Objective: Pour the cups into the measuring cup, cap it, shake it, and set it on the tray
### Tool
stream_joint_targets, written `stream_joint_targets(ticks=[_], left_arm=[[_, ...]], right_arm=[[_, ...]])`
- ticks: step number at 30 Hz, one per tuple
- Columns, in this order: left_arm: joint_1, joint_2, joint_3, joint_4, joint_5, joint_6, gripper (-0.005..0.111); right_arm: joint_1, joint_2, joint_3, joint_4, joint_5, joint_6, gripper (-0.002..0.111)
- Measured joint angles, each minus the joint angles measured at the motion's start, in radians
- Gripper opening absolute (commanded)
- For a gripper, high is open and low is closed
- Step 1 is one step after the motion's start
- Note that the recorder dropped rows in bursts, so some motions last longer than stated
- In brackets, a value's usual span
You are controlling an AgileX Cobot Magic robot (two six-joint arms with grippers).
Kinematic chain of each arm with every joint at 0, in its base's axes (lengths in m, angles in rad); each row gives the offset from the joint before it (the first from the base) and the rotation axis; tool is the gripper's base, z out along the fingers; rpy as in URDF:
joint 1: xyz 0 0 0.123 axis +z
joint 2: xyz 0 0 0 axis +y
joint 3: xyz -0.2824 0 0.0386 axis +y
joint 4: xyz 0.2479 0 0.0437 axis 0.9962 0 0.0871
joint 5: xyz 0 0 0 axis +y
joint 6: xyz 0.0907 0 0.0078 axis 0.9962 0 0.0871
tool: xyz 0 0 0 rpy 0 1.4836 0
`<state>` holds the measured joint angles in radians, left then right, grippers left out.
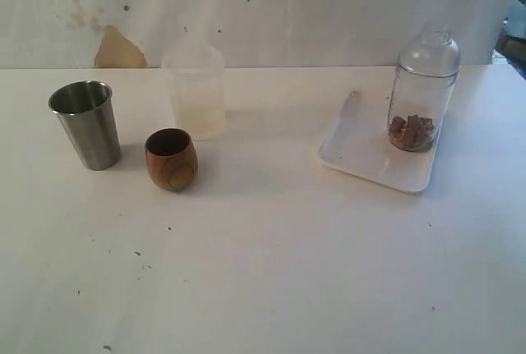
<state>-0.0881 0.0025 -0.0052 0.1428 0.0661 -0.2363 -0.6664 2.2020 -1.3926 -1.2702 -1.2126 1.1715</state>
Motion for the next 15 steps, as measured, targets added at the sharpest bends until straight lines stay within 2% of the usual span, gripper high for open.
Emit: stream_joint_targets(ticks=[4, 7, 8, 10, 11, 15], left_arm=[[0.000, 0.000, 0.000, 0.000, 0.000, 0.000, 0.105], [0.000, 0.000, 0.000, 0.000, 0.000, 0.000, 0.105], [0.000, 0.000, 0.000, 0.000, 0.000, 0.000, 0.105], [0.000, 0.000, 0.000, 0.000, 0.000, 0.000, 0.105], [0.000, 0.000, 0.000, 0.000, 0.000, 0.000, 0.105], [0.000, 0.000, 0.000, 0.000, 0.000, 0.000, 0.105]], right_arm=[[0.038, -0.032, -0.002, 0.102, 0.006, 0.013, 0.093], [0.096, -0.067, -0.031, 0.170, 0.006, 0.013, 0.079], [0.111, -0.076, -0.040, 0.180, 0.006, 0.013, 0.072], [0.159, -0.102, -0.074, 0.189, 0.050, 0.013, 0.049], [0.193, -0.119, -0.095, 0.189, 0.098, 0.013, 0.042], [0.268, -0.164, -0.161, 0.191, 0.266, 0.015, 0.021]])
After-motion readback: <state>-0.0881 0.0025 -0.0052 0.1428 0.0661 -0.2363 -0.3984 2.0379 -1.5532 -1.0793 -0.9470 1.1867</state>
